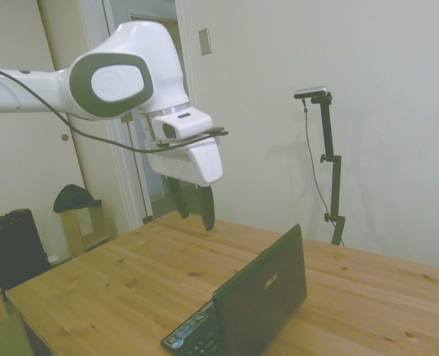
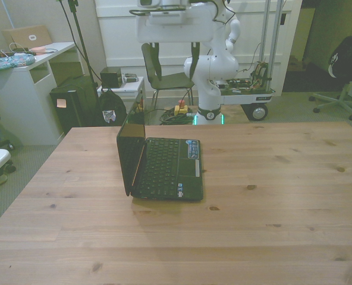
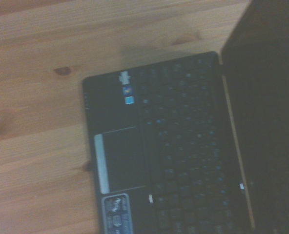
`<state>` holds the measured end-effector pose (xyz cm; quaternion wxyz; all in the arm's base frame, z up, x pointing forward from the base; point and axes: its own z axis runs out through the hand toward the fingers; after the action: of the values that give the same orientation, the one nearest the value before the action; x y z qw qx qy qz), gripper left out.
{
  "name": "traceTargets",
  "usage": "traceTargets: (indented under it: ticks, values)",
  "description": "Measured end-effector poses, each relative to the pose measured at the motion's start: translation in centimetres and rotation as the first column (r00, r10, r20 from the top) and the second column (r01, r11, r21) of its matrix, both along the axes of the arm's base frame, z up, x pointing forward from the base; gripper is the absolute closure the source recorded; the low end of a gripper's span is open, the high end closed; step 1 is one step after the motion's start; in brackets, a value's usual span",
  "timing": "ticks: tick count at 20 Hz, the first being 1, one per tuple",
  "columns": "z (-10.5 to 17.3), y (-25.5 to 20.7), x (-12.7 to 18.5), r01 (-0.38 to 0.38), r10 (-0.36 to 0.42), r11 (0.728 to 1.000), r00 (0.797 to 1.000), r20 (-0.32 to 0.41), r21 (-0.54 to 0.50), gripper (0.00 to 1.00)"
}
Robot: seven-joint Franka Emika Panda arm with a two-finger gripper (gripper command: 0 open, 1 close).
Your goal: Close the laptop
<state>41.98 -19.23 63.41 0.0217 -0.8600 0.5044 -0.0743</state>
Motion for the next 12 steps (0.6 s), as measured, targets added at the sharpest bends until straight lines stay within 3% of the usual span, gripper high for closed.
traceTargets:
  ticks: [4, 12]
  values:
    - [0.4, -7.6, -2.7, 0.043, -0.043, 0.999, 0.999, -0.007, 0.011, 0.0]
    - [-4.3, -22.8, -4.6, 0.118, -0.116, 0.993, 0.99, -0.079, 0.03, 0.0]
